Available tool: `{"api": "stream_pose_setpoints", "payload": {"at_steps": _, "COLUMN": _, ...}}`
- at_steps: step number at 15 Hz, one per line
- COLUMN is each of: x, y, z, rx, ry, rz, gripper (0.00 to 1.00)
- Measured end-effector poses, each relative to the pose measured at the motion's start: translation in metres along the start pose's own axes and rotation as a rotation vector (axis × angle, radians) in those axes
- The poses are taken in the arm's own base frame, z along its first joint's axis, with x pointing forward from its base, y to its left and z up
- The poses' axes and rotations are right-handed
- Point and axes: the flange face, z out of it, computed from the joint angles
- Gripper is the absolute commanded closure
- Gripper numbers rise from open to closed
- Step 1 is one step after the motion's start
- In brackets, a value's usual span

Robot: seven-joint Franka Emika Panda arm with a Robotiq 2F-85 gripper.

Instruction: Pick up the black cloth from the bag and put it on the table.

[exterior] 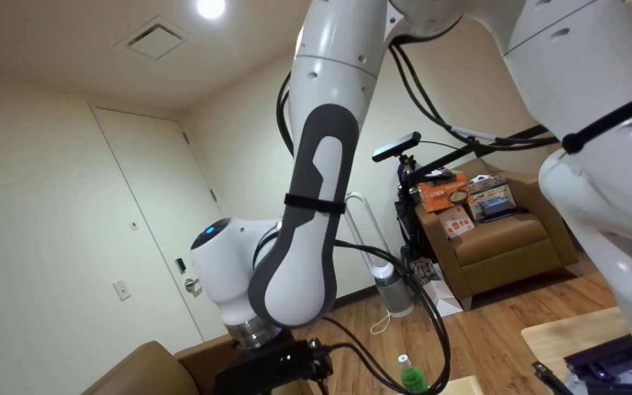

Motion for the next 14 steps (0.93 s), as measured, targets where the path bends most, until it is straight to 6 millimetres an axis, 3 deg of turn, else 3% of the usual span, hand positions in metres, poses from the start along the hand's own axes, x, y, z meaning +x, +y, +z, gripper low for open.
{"api": "stream_pose_setpoints", "payload": {"at_steps": 6, "x": 0.006, "y": 0.012, "z": -0.023, "rx": 0.033, "ry": 0.006, "rz": -0.284, "gripper": 0.0}}
{"api": "stream_pose_setpoints", "payload": {"at_steps": 9, "x": 0.005, "y": 0.012, "z": -0.022, "rx": 0.031, "ry": 0.005, "rz": -0.284, "gripper": 0.0}}
{"api": "stream_pose_setpoints", "payload": {"at_steps": 14, "x": -0.002, "y": 0.006, "z": -0.031, "rx": 0.076, "ry": 0.016, "rz": -0.538, "gripper": 0.0}}
